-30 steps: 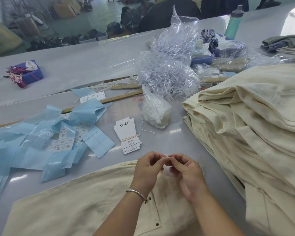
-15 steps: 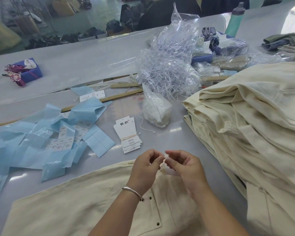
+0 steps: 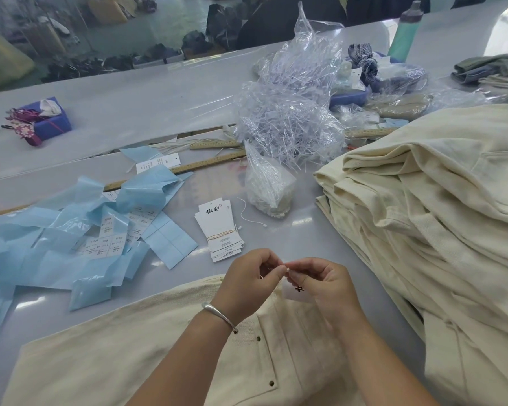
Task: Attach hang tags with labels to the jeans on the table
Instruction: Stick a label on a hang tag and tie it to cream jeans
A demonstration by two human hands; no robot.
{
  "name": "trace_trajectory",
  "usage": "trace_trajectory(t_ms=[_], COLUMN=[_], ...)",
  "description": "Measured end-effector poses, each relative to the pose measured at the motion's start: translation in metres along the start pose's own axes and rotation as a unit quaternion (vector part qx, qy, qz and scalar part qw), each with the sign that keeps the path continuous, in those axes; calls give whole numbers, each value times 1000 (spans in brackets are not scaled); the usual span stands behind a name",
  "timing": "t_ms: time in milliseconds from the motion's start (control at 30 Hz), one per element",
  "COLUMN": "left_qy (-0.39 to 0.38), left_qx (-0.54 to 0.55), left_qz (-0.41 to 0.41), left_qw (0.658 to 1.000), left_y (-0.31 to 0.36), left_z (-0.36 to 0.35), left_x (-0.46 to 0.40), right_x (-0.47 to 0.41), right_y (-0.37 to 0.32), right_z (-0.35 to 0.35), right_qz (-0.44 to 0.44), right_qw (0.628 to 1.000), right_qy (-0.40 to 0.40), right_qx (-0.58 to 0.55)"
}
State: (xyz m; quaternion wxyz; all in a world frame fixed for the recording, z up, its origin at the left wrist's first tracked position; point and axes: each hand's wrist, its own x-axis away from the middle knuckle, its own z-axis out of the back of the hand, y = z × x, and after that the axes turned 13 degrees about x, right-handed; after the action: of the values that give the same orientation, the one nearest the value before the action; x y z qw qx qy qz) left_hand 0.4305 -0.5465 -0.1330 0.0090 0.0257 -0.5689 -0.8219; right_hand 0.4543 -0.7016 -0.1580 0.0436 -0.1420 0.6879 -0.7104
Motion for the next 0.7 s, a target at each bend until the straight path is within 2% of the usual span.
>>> trace_trajectory(t_ms=[200, 433, 700], left_qy=[-6, 2, -10], left_qx=[3, 51, 36], left_qz=[21, 30, 25], left_qw=[1000, 998, 999], left_y=[-3, -3, 0], left_z=[0, 0, 0], left_x=[1, 2, 0], right_x=[4, 3, 5], right_y=[-1, -3, -5], right_z=[-1, -1, 1], right_qz=[3, 16, 28], right_qw=[1000, 999, 998], right_qy=[3, 18, 19], right_qx=[-19, 28, 51])
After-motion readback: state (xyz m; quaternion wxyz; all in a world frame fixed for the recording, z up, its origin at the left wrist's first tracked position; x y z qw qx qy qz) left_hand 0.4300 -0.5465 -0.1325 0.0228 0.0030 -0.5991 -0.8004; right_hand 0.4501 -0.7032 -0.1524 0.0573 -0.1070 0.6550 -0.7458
